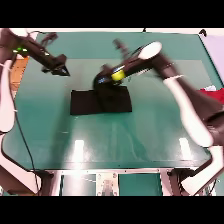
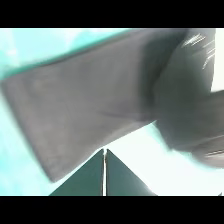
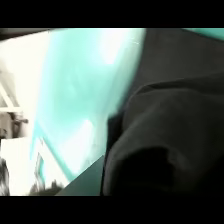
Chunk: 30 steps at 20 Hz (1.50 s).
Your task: Fold the shirts.
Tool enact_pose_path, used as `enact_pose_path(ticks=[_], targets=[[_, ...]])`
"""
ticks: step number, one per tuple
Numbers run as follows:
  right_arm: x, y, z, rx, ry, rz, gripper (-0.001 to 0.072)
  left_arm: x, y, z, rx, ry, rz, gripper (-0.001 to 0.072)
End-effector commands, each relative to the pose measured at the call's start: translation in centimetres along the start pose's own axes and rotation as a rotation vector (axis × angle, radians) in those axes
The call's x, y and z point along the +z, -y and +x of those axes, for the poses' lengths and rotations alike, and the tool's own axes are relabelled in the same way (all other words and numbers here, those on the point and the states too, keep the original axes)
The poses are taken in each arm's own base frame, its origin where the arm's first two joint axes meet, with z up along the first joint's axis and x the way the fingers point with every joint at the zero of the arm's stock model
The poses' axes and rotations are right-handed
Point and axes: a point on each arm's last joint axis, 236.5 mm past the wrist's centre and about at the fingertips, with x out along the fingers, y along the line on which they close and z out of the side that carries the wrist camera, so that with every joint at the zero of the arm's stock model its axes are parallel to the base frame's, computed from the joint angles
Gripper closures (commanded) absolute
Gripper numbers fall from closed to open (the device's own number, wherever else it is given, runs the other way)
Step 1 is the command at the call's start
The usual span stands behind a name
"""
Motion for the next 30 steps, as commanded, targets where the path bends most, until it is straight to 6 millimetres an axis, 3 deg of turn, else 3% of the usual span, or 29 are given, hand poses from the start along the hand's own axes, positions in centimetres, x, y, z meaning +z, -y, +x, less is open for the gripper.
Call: enact_pose_path(ticks=[1, 2, 3, 4, 7, 9, 11, 13, 14, 15, 20, 22, 24, 25, 26, 27, 30], targets=[[-1.3, -0.7, 13.6, 0.015, 0.121, 0.023, 0.0263, 0.2, -2.0, -2.6, 0.022, 0.049, -0.039, 0.0684], [-2.6, -0.4, 15.0, 0.011, 0.078, 0.012, 0.0167, 0.2, -2.0, -2.6, 0.022, 0.047, -0.03, 0.0683], [-3.0, 0.4, 14.8, -0.003, 0.047, 0.007, 0.0167, 0.2, -1.9, -2.6, 0.019, 0.048, -0.023, 0.0684], [-2.3, 1.6, 13.1, -0.023, 0.029, 0.003, 0.0166, 0.2, -1.9, -2.6, 0.018, 0.049, -0.023, 0.0684], [1.9, 6.9, 4.1, -0.095, 0.035, 0.066, 0.0167, 0.1, -1.9, -2.6, 0.018, 0.046, -0.022, 0.0684], [3.8, 12.0, -3.2, -0.176, 0.054, 0.149, 0.0167, 0.2, -1.8, -2.6, 0.015, 0.049, -0.022, 0.0684], [3.8, 17.9, -9.9, -0.286, 0.05, 0.245, 0.0166, 0.2, -1.7, -2.6, 0.012, 0.05, -0.022, 0.0684], [2.7, 21.5, -13.1, -0.31, 0.037, 0.334, 0.0164, 0.2, -1.7, -2.6, 0.012, 0.05, -0.023, 0.0684], [1.9, 22.9, -13.4, -0.313, 0.031, 0.376, 0.0118, 0.4, -1.8, -2.6, 0.012, 0.055, -0.023, 0.0684], [1.2, 23.7, -12.8, -0.311, 0.022, 0.391, 0.0119, 0.5, -1.8, -2.6, 0.013, 0.063, -0.023, 0.0684], [-2.6, 24.9, -6.0, -0.26, -0.032, 0.409, 0.0119, 1.2, -1.8, -2.7, 0.015, 0.091, -0.026, 0.0683], [-3.8, 24.3, -3.7, -0.224, -0.076, 0.408, 0.0119, 1.2, -2.0, -2.7, 0.024, 0.09, -0.027, 0.0684], [-3.1, 22.4, -2.1, -0.156, -0.058, 0.378, 0.0139, 1.1, -2.4, -2.7, 0.039, 0.089, -0.029, 0.0684], [-2.3, 21.2, -1.8, -0.121, -0.041, 0.355, 0.0358, 1.1, -2.7, -2.7, 0.05, 0.088, -0.03, 0.0684], [-1.5, 20.4, -2.0, -0.099, -0.027, 0.332, 0.063, 1.1, -3.0, -2.7, 0.063, 0.087, -0.029, 0.0684], [-0.6, 19.5, -2.5, -0.091, -0.017, 0.306, 0.0691, 1.1, -3.3, -2.7, 0.077, 0.086, -0.03, 0.0684], [3.4, 15.9, -6.5, -0.065, 0.073, 0.212, 0.0693, 1.0, -4.4, -2.8, 0.125, 0.083, -0.036, 0.0684]])
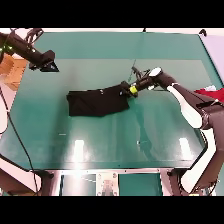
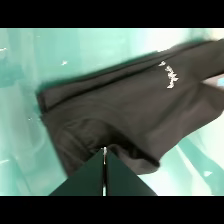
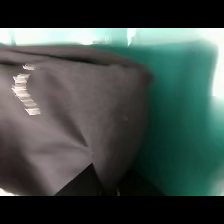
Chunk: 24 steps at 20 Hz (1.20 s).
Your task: Fold the shirts.
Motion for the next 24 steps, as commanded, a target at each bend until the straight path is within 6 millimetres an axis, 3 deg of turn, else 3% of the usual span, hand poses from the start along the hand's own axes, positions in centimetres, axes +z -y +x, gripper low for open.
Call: enact_pose_path(ticks=[1, 4, 6, 8, 9, 12, 14, 16, 19, 21, 24], targets=[[3.0, -5.7, -5.5, 0.082, 0.112, -0.107, 0.0693, -0.1, -1.6, -0.1, 0.067, -0.002, -0.003, 0.0684], [5.9, -10.5, -15.8, 0.114, 0.294, -0.213, 0.0693, -0.1, -2.3, -0.2, 0.099, -0.004, -0.006, 0.0684], [7.5, -11.9, -24.2, 0.106, 0.452, -0.235, 0.0693, -0.1, -2.3, -0.2, 0.098, -0.006, -0.005, 0.0684], [8.5, -10.6, -32.2, 0.086, 0.594, -0.179, 0.0693, -0.2, -2.2, -0.1, 0.096, -0.01, -0.004, 0.0684], [8.6, -8.9, -35.9, 0.074, 0.655, -0.126, 0.0693, -0.4, -2.2, -0.1, 0.096, -0.015, -0.004, 0.0684], [7.9, -1.7, -44.7, 0.021, 0.796, 0.043, 0.0693, -0.6, -2.2, -0.1, 0.095, -0.024, -0.005, 0.0684], [6.0, 3.9, -49.6, -0.035, 0.863, 0.158, 0.0693, -0.6, -2.2, -0.1, 0.095, -0.024, -0.006, 0.0684], [3.2, 8.4, -53.2, -0.103, 0.899, 0.266, 0.0693, -0.5, -2.2, -0.1, 0.095, -0.023, -0.006, 0.0684], [-3.7, 15.2, -57.8, -0.34, 0.924, 0.475, 0.0694, -0.6, -2.2, -0.1, 0.095, -0.023, -0.006, 0.0684], [-8.4, 17.9, -59.9, -0.48, 0.919, 0.596, 0.0694, -0.6, -2.1, -0.1, 0.094, -0.023, -0.006, 0.0684], [-14.2, 20.0, -61.4, -0.646, 0.889, 0.734, 0.0694, -0.6, -2.0, 0.0, 0.087, -0.025, -0.006, 0.0684]])
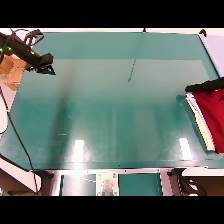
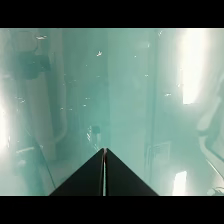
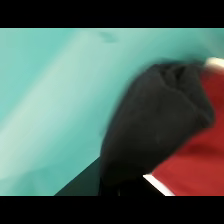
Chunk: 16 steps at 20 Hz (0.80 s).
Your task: Fold the shirts.
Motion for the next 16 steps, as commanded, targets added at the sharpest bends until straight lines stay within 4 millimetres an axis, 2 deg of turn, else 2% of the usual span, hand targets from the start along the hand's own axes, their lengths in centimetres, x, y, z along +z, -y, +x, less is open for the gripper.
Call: enact_pose_path(ticks=[1, 3, 5, 8, 11, 12, 13, 14, 16], targets=[[-1.6, 8.8, -4.0, -0.32, -0.002, 0.089, 0.0694, -0.1, 0.2, 0.2, -0.014, -0.005, -0.002, 0.0684], [-3.6, 11.3, -3.9, -0.412, -0.049, 0.124, 0.0694, -0.5, 0.1, 0.7, -0.018, -0.021, -0.009, 0.0683], [-6.4, 13.3, -2.9, -0.463, -0.125, 0.162, 0.0694, -0.8, 0.0, 0.9, -0.018, -0.036, -0.012, 0.0684], [-11.5, 17.8, -1.7, -0.601, -0.251, 0.228, 0.0693, -0.7, 0.0, 0.9, -0.018, -0.031, -0.012, 0.0684], [-16.8, 21.3, 0.4, -0.687, -0.394, 0.28, 0.0692, -0.6, 0.0, 0.9, -0.018, -0.028, -0.012, 0.0683], [-18.4, 22.1, 1.5, -0.691, -0.431, 0.289, 0.065, -0.6, 0.0, 0.9, -0.018, -0.028, -0.012, 0.0683], [-19.7, 22.8, 2.3, -0.694, -0.465, 0.296, 0.042, -0.6, 0.0, 0.9, -0.018, -0.028, -0.012, 0.0683], [-21.1, 23.3, 3.0, -0.698, -0.507, 0.305, 0.013, -0.6, 0.0, 0.9, -0.018, -0.029, -0.012, 0.0683], [-21.9, 23.3, 3.1, -0.702, -0.557, 0.319, 0.0116, -0.6, 0.0, 0.9, -0.017, -0.029, -0.012, 0.0683]])
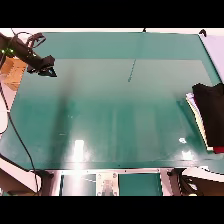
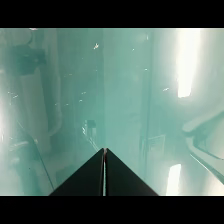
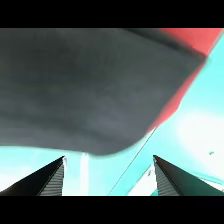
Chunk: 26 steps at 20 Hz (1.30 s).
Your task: Fold the shirts.
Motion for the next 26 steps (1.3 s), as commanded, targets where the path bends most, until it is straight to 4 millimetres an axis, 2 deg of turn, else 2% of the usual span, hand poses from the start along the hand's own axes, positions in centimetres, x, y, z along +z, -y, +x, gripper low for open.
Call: enact_pose_path(ticks=[1, 2, 3, 4, 5, 6, 7, 9, 11, 13, 15, 17, 19, 20, 22, 25, 26], targets=[[-1.3, 0.7, 1.7, -0.041, -0.079, 0.006, 0.0116, 0.0, 0.0, 0.0, 0.0, 0.0, 0.0, 0.0683], [-0.6, -0.3, 0.2, -0.002, -0.051, 0.004, 0.0119, 0.0, 0.0, 0.0, 0.0, 0.001, 0.0, 0.0683], [0.3, -1.9, -1.7, 0.055, -0.006, -0.008, 0.0172, 0.0, 0.0, 0.0, 0.0, 0.001, 0.0, 0.0684], [1.3, -4.3, -4.1, 0.134, 0.055, -0.041, 0.0377, 0.0, 0.0, 0.0, 0.0, 0.002, 0.0, 0.0684], [1.8, -7.1, -6.7, 0.215, 0.116, -0.111, 0.0656, 0.0, 0.1, -0.1, -0.003, 0.002, 0.0, 0.0684], [2.0, -9.9, -9.0, 0.277, 0.173, -0.178, 0.0691, -0.1, 0.4, -0.2, -0.013, 0.0, 0.002, 0.0684], [1.5, -12.7, -10.8, 0.324, 0.22, -0.261, 0.0691, -0.3, 0.7, -0.5, -0.022, -0.002, 0.005, 0.0685], [-0.8, -18.1, -12.9, 0.365, 0.297, -0.432, 0.0692, -1.5, 1.5, -0.9, -0.024, -0.013, 0.002, 0.0684], [-4.6, -22.1, -12.9, 0.375, 0.317, -0.592, 0.0693, -3.9, 3.3, -1.2, -0.028, -0.032, 0.023, 0.0684], [-9.9, -24.4, -11.1, 0.359, 0.293, -0.737, 0.0693, -6.6, 5.3, -1.3, -0.034, -0.014, 0.052, 0.0684], [-15.6, -25.0, -7.8, 0.345, 0.247, -0.877, 0.0693, -10.2, 6.6, -1.2, -0.038, 0.004, 0.062, 0.0684], [-21.9, -23.1, -2.9, 0.306, 0.17, -1.006, 0.0692, -14.9, 7.3, -0.5, -0.042, -0.004, 0.068, 0.0684], [-26.2, -20.9, 1.1, 0.297, 0.14, -1.089, 0.0693, -18.7, 7.2, 0.2, -0.044, 0.0, 0.06, 0.0684], [-27.7, -20.1, 2.4, 0.302, 0.13, -1.115, 0.0692, -19.9, 6.8, 0.5, -0.036, 0.005, 0.057, 0.0684], [-30.0, -19.8, 3.3, 0.34, 0.113, -1.154, 0.0692, -20.9, 6.4, 0.6, -0.022, 0.0, 0.06, 0.0683], [-33.3, -18.2, 3.8, 0.325, -0.006, -1.201, 0.069, -21.1, 6.4, 0.6, -0.02, -0.007, 0.06, 0.0683], [-33.8, -18.1, 3.8, 0.328, -0.017, -1.213, 0.069, -21.1, 6.4, 0.6, -0.022, -0.008, 0.058, 0.0683]])
